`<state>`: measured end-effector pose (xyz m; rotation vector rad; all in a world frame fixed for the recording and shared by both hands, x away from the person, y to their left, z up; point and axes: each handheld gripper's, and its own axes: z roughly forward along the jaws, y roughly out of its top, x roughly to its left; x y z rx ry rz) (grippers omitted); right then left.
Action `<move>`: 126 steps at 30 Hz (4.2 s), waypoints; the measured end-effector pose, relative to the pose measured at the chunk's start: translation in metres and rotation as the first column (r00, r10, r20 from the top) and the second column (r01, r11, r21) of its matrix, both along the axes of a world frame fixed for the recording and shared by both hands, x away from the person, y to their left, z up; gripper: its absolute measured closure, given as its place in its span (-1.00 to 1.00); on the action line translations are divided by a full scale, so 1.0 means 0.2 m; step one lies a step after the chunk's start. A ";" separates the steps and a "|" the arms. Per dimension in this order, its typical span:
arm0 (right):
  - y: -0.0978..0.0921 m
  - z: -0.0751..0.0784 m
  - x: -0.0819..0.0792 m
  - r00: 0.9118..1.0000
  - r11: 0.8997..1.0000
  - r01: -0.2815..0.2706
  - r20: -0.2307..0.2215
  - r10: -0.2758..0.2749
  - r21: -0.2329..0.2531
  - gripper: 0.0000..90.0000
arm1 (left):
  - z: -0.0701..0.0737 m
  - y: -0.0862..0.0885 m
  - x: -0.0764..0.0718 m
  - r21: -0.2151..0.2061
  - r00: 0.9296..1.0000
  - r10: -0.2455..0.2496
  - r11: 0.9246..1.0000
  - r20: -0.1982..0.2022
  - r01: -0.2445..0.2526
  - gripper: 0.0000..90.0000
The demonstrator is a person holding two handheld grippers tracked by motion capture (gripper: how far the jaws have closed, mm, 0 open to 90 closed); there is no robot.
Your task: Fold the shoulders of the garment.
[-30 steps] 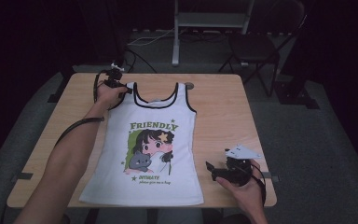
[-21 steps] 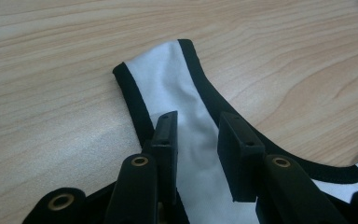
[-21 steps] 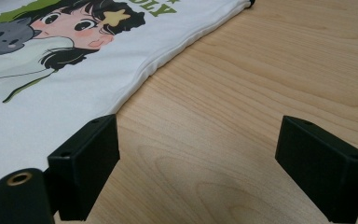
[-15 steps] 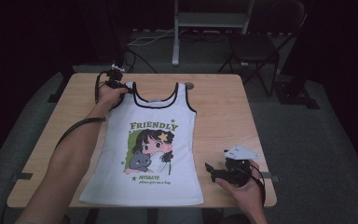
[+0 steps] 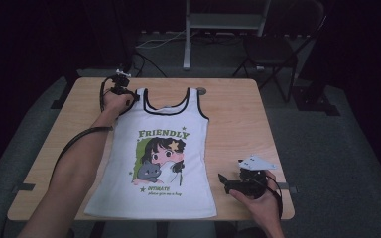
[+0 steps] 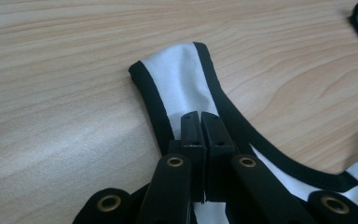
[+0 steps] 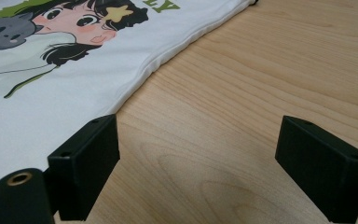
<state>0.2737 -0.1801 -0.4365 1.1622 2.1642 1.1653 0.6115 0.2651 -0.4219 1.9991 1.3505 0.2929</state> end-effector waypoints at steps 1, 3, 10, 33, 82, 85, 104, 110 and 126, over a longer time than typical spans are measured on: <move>0.00 0.00 0.00 1.000 1.000 0.000 0.000 0.000 0.000 -0.71 | 0.00 0.00 0.00 -0.001 1.000 -0.002 1.000 0.003 0.002 0.98; 0.00 0.00 0.00 1.000 1.000 -0.001 0.001 0.001 -0.001 -0.71 | 0.01 0.01 -0.01 -0.017 1.000 -0.002 1.000 0.009 0.002 0.98; 0.01 0.00 0.00 1.000 1.000 -0.004 0.005 0.004 -0.003 -0.71 | 0.05 0.05 -0.04 -0.070 1.000 0.004 0.998 0.027 -0.002 0.98; 0.02 0.00 0.00 1.000 1.000 -0.017 0.016 0.017 -0.007 -0.71 | 0.18 0.06 -0.22 -0.124 0.992 -0.040 0.991 0.117 0.054 0.98; 0.06 0.01 -0.02 0.999 0.999 -0.042 0.028 0.043 -0.031 -0.71 | 0.04 -0.02 -0.83 -0.004 0.948 -0.267 0.962 0.171 0.271 0.75; 0.05 0.01 -0.02 0.999 0.999 -0.040 0.031 0.041 -0.026 -0.71 | 0.07 -0.02 -0.83 -0.006 0.945 -0.270 0.961 0.186 0.276 0.52; 0.04 0.01 -0.03 0.999 0.999 -0.028 0.024 0.029 -0.019 -0.71 | 0.04 -0.16 -0.53 0.074 0.909 -0.418 0.906 -0.006 0.417 0.66; 0.04 0.01 -0.03 0.999 0.999 -0.030 0.026 0.031 -0.023 -0.71 | 0.08 -0.13 -0.59 0.035 0.901 -0.433 0.901 0.039 0.432 0.90; 0.05 0.01 -0.02 0.999 0.999 -0.036 0.024 0.037 -0.030 -0.71 | 0.15 -0.02 -0.85 0.070 0.848 -0.517 0.856 0.120 0.512 0.80</move>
